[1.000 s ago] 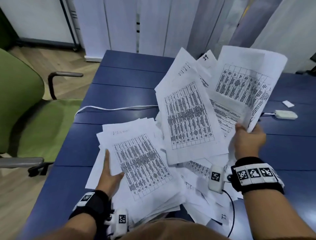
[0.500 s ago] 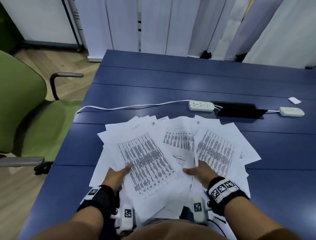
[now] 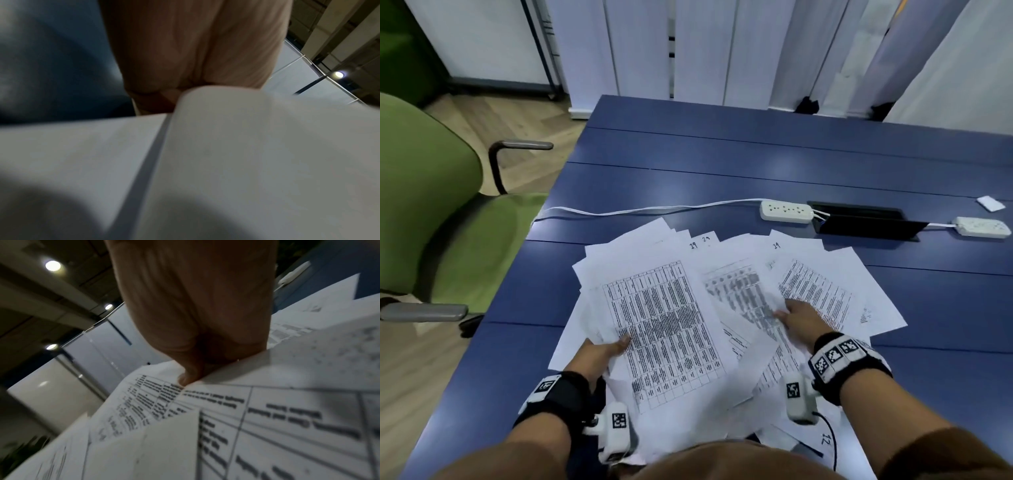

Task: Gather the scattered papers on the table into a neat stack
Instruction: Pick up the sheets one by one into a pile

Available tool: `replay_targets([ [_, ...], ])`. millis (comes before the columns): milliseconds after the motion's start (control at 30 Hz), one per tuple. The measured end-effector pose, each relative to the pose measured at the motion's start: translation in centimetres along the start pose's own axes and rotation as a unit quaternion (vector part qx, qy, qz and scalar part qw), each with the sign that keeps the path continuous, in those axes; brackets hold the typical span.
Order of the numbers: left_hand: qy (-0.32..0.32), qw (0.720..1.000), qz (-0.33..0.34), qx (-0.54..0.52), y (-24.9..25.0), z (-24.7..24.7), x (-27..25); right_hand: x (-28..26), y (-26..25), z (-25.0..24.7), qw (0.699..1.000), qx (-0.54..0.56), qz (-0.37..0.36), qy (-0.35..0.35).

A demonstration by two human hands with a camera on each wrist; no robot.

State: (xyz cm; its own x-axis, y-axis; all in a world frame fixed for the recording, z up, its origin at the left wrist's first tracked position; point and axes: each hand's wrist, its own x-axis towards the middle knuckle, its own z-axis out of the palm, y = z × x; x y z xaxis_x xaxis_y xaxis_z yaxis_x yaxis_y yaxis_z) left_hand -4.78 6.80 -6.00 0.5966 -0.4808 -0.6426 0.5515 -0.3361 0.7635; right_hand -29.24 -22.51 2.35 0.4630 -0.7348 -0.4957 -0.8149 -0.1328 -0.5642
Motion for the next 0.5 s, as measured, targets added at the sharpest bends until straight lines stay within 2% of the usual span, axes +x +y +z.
replay_targets([
  [100,-0.014,1.000,0.005,0.006,-0.4,0.2,0.2,-0.2,-2.2,1.1,0.995,-0.071,-0.034,-0.060],
  [167,0.007,1.000,0.017,0.004,-1.9,-0.5,1.8,-0.3,-3.3,2.1,0.992,-0.057,-0.047,-0.100],
  [233,0.008,1.000,0.004,0.006,-1.6,-0.1,1.4,-0.2,-3.8,3.1,0.988,-0.025,-0.043,-0.145],
  [300,0.009,1.000,0.013,0.014,-0.8,0.6,0.4,0.3,-3.8,4.0,0.984,-0.037,-0.063,-0.160],
  [333,0.009,1.000,0.019,0.019,-0.3,1.0,-0.2,0.6,-3.7,4.3,0.987,-0.036,-0.070,-0.143],
  [433,-0.004,0.999,0.037,-0.036,0.2,1.5,-0.9,1.4,-3.3,4.3,0.997,0.039,-0.051,-0.038],
  [500,0.017,0.998,0.035,-0.055,-0.7,1.2,0.1,1.9,-2.8,3.8,0.997,0.064,-0.044,0.006],
])
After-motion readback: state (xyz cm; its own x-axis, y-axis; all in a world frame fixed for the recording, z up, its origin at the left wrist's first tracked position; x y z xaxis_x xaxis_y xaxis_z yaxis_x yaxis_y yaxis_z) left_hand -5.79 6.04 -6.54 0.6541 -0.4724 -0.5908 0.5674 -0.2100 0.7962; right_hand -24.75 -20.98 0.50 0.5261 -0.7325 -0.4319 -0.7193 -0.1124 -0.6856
